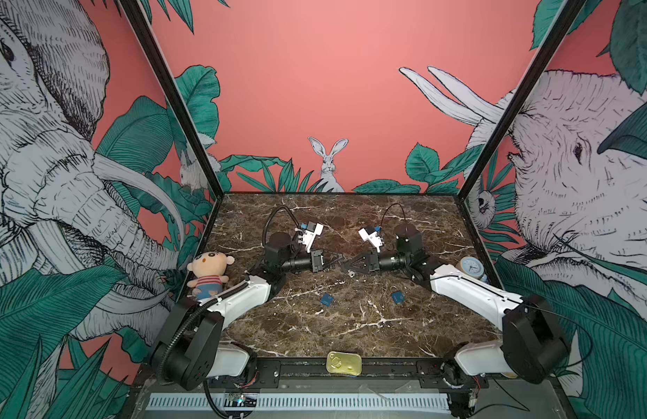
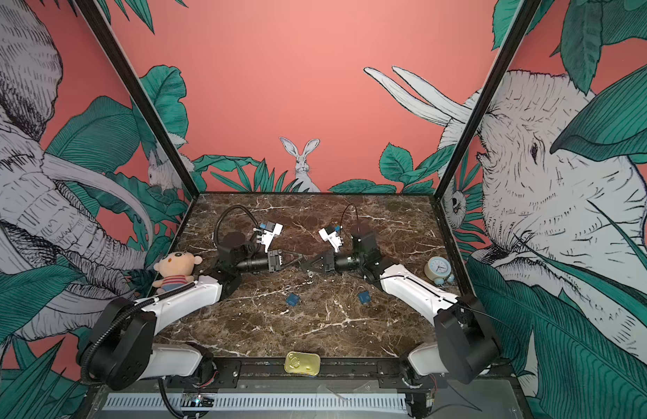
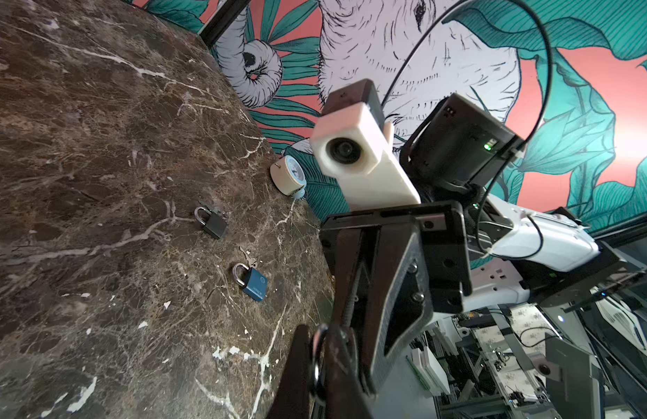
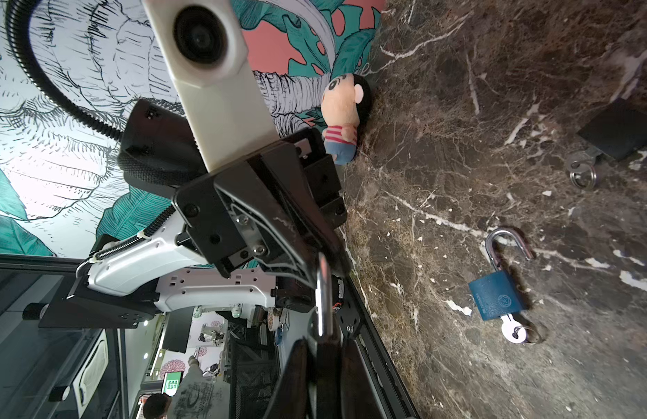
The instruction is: Lock with the key
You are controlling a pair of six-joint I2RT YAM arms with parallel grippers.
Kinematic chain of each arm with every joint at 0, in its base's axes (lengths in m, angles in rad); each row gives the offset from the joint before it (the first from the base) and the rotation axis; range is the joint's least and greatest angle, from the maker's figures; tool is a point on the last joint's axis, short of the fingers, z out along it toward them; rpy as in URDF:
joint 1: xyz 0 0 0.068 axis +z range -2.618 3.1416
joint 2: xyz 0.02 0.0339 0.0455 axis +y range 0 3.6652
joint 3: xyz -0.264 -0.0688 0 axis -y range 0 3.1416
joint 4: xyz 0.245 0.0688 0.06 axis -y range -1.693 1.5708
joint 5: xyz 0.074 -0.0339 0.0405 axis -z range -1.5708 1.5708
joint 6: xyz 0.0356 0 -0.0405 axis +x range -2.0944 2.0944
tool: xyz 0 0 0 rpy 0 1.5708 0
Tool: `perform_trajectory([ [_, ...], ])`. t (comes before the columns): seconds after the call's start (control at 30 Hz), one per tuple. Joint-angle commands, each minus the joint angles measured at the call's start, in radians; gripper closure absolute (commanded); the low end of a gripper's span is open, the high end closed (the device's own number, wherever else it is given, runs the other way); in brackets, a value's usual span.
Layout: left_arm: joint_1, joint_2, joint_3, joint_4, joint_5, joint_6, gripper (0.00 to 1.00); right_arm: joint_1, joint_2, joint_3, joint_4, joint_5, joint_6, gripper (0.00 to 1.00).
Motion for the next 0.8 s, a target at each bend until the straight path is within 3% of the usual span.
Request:
perform_trajectory([
  [0.0, -0.094, 0.002, -0.077, -0.102, 0.038, -0.002, 1.0, 0.018, -0.038, 0.062, 0.295, 0.014, -0.011, 1.0],
  [0.5, -0.218, -0.092, -0.19, -0.006, -0.04, -0.114, 1.0, -0.007, -0.006, 0.074, 0.334, 0.05, -0.017, 1.0],
  [0.77, -0.232, -0.152, -0.163, -0.142, -0.09, -0.042, 1.0, -0.011, 0.015, 0.075, 0.297, 0.044, -0.044, 1.0],
])
